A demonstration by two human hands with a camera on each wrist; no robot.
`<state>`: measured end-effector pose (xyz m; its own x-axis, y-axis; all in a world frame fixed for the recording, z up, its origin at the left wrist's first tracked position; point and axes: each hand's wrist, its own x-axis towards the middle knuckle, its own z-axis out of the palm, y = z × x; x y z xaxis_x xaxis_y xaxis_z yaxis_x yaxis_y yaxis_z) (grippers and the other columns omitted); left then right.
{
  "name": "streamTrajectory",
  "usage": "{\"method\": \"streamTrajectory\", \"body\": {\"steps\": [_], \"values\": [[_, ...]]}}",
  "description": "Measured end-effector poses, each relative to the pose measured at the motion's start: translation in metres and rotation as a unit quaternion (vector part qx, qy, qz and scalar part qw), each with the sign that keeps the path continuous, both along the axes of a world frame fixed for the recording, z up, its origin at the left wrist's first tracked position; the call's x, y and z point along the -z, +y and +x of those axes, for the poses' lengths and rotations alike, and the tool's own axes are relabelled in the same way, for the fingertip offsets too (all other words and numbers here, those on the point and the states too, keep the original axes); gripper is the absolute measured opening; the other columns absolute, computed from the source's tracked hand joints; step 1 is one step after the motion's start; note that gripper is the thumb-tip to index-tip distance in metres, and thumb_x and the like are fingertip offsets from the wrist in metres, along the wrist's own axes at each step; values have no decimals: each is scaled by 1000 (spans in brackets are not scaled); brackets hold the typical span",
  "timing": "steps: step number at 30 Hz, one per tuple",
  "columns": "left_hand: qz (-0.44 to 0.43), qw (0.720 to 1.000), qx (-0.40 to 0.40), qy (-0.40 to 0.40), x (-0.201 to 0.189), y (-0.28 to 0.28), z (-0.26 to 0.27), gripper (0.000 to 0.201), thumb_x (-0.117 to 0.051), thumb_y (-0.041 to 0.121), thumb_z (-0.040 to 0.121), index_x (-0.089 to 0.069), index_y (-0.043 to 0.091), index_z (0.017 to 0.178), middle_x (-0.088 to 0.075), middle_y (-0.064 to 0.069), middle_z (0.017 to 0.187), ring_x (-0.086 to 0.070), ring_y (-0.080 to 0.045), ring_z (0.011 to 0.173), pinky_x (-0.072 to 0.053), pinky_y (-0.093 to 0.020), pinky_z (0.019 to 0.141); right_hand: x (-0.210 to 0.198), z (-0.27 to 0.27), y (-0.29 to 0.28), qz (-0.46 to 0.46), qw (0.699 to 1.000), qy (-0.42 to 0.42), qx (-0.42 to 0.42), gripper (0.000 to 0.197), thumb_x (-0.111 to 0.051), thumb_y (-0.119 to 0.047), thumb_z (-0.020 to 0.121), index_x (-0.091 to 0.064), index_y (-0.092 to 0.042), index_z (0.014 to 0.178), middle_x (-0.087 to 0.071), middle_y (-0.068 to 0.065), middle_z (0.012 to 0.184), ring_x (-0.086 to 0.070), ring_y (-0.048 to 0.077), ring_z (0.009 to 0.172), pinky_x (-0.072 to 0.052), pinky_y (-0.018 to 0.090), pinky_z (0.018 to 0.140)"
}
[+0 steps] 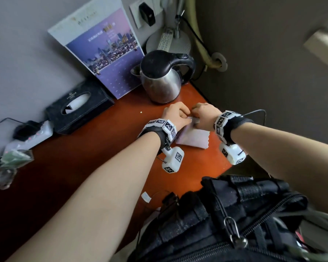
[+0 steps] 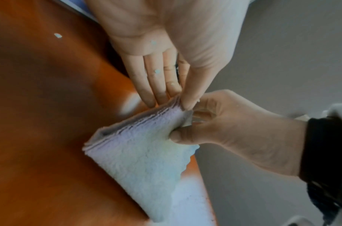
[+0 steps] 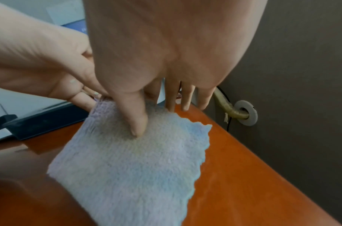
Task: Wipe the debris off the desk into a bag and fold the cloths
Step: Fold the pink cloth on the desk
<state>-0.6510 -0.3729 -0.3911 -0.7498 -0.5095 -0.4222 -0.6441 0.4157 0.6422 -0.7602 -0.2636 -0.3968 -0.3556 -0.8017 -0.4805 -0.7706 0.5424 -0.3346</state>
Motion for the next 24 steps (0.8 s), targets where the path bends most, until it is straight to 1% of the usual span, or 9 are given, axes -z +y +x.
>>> {"method": "streamTrajectory", "body": {"steps": [2,4,9,12,14,16,18,20,24], "values": [[1,1000,1,16,-12,1,1,21,-80,22,74,-66,26,88,-67,9,72,-62,-5,69,-44,-18,66,-15,1,2,6,1000,6,14,10,-63,-25,79,-57,-18,84,-56,0,82,-56,25,84,-41,30,66],[2,1000,-1,29,-23,-1,4,28,-82,25,73,-65,26,96,-69,8,80,-65,-7,77,-49,-21,72,-29,2,7,-9,999,-12,47,18,-68,-23,77,-51,-19,75,-50,-3,72,-52,23,76,-34,28,62],[43,999,-2,19,-42,-8,17,73,-89,38,65,-57,17,127,-64,2,113,-63,-18,107,-51,-36,99,-68,1,21,-86,986,-45,138,17,-72,-20,72,-62,-13,84,-59,4,79,-55,23,78,-39,28,64],[83,996,-27,21,-59,-11,20,91,-85,53,59,-52,17,135,-61,0,125,-59,-19,115,-48,-42,103,-93,-2,27,-137,964,-90,208,14,-73,-21,72,-60,-16,72,-55,1,67,-51,17,67,-40,26,60],[135,988,-59,35,-75,-9,20,82,-82,55,65,-53,20,133,-60,0,126,-59,-17,113,-51,-43,96,-109,-4,31,-170,936,-162,262,11,-74,-13,74,-65,-11,81,-55,-1,66,-50,13,64,-42,26,58],[211,972,-85,60,-90,-5,20,59,-78,50,77,-59,18,123,-62,-1,121,-61,-15,100,-56,-43,89,-123,-2,36,-204,899,-238,307,24,-72,-4,77,-68,-4,101,-61,3,75,-58,15,70,-51,30,65],[284,949,-106,88,-102,0,18,44,-74,46,84,-64,16,114,-65,-3,112,-62,-15,89,-56,-43,90,-134,4,41,-228,870,-288,330,28,-69,3,80,-66,-3,107,-64,7,81,-62,17,73,-54,31,69],[329,929,-129,109,-110,6,19,41,-73,44,86,-65,14,111,-71,-7,109,-69,-20,90,-58,-39,84,-143,13,45,-247,857,-293,346,26,-67,5,81,-65,1,107,-64,10,83,-61,18,74,-54,31,69],[356,904,-173,160,-113,16,27,37,-73,38,87,-68,10,110,-74,-15,106,-73,-29,93,-60,-36,70,-141,24,58,-265,834,-264,405,29,-70,-3,79,-64,4,106,-65,15,89,-63,25,83,-55,48,83]]}}
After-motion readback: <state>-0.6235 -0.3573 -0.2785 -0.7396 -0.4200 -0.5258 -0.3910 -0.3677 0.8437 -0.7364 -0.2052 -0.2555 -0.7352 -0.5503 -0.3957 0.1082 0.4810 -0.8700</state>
